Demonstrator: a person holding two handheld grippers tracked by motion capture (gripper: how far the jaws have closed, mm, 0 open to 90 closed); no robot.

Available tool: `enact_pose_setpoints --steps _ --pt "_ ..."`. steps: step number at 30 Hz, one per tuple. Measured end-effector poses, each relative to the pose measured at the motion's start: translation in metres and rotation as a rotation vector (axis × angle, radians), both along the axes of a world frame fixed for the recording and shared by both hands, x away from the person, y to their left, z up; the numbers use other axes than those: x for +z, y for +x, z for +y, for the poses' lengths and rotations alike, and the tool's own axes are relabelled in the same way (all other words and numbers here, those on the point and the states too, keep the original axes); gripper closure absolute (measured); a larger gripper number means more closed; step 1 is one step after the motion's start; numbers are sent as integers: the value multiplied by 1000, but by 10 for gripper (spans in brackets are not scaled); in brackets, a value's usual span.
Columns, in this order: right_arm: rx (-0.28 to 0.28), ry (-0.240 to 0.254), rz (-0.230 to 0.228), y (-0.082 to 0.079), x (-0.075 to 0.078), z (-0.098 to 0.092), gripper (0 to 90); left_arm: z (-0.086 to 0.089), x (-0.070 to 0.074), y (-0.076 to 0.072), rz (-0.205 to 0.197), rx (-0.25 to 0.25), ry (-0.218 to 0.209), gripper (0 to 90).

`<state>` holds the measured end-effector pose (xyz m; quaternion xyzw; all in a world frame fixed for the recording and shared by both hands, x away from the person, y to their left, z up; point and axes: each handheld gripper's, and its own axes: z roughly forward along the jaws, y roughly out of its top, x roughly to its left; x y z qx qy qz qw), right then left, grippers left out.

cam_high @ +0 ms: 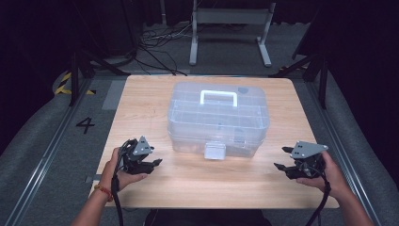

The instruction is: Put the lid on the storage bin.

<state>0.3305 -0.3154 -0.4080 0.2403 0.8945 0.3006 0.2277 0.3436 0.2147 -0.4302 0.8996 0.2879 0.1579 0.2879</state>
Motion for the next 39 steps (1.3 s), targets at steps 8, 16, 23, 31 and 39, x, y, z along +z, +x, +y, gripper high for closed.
enact_pose_setpoints --steps 8,16,23,31,39 --pt "-79 36 -5 -3 -24 -34 333 20 -24 -2 61 53 -42 229" --pt "-198 165 89 0 -60 -74 302 35 -47 -3 77 115 -111 149" --pt "-292 277 120 9 -79 -91 265 37 -52 -7 42 135 -158 127" --pt "-292 271 111 9 -79 -90 249 37 -52 -7 41 136 -158 127" --pt "-307 271 111 8 -79 -89 243 37 -52 -7 39 135 -156 127"
